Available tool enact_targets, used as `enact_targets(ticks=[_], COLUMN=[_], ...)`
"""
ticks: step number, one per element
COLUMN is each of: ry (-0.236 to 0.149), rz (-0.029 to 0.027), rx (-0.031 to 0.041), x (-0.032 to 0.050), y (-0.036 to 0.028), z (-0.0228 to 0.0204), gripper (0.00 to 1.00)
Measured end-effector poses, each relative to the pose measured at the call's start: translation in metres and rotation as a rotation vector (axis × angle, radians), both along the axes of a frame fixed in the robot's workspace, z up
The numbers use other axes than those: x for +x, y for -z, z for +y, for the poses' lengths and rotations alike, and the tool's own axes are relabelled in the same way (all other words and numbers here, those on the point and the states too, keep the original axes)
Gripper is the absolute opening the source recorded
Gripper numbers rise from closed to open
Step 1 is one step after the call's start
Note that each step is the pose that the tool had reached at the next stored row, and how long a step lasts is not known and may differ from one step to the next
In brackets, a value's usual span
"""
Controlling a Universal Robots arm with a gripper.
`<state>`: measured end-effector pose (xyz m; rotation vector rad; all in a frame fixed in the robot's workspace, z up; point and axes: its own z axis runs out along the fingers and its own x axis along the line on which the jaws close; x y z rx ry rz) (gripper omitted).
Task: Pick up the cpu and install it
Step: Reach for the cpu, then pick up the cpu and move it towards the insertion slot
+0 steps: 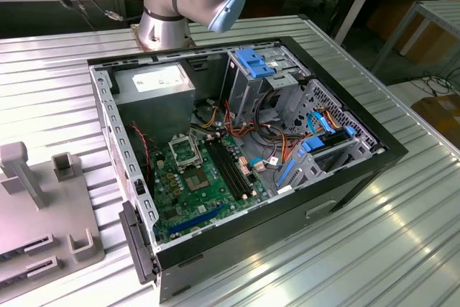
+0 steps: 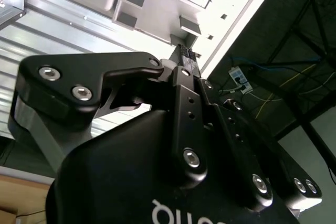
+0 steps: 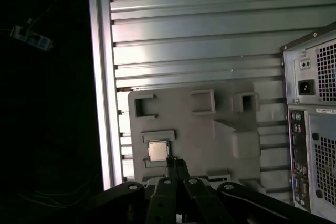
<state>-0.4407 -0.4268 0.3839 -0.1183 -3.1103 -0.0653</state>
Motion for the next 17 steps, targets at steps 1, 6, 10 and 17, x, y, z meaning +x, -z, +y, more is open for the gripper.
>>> enact_targets(ticks=[1,6,10,17], ry=[0.0,0.0,0.0,0.0], rz=[0.0004,0.0037,0.004,0.004], rx=[-0.0001,0.0,0.0,0.0], x=[-0.0032,-0.0198,-0.0209,-0.0222], y=[0.0002,0.0018,0.0018,0.0018], z=[0.0,-0.0001,-0.0001,-0.0001], gripper=[0.11,0.11,0.11,0.11])
